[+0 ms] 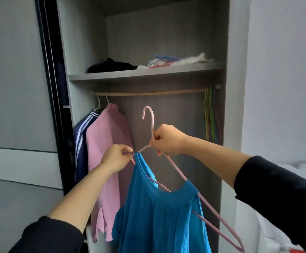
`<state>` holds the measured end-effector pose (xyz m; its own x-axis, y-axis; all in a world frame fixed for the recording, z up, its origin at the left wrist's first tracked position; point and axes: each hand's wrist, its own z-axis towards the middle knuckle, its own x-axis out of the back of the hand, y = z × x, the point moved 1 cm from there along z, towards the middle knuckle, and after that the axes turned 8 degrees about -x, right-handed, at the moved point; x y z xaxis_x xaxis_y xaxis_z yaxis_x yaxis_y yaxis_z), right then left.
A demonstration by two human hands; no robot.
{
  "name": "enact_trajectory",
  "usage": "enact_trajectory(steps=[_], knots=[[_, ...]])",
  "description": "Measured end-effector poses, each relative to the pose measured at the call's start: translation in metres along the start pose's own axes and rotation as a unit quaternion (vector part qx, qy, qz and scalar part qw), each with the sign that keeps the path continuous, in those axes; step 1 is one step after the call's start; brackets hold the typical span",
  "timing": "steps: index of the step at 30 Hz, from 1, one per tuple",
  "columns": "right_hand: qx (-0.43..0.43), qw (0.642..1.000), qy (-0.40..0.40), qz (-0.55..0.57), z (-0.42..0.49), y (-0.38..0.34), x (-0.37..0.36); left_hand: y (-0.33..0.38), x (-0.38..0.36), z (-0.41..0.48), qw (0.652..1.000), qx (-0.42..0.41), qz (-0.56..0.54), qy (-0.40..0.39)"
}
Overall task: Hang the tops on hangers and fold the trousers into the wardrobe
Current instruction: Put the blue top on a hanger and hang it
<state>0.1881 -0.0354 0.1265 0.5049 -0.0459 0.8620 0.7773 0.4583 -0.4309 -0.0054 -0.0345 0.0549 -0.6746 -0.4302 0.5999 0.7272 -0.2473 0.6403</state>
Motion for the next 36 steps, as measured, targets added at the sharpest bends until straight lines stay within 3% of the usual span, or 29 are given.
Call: enact_trajectory(steps=[7,12,18,23,36], knots=[[0.005,0.997,0.070,0.031,0.121,-0.001,-0.026,-0.068,0.005,0.112,0.998,-0.006,0.060,0.016],[-0.017,0.992,0.115,0.046,0.212,-0.002,-0.045,-0.106,0.008,0.197,0.984,-0.088,0.152,0.037],[-0.056,0.982,0.143,0.112,0.319,-0.009,-0.065,-0.145,0.022,0.312,0.964,-0.186,0.184,0.045],[-0.089,0.959,0.178,0.200,0.393,-0.017,-0.066,-0.162,0.034,0.402,0.960,-0.199,0.184,0.070],[-0.108,0.916,0.222,0.318,0.529,-0.039,-0.091,-0.186,0.059,0.509,0.929,-0.257,0.216,0.157]])
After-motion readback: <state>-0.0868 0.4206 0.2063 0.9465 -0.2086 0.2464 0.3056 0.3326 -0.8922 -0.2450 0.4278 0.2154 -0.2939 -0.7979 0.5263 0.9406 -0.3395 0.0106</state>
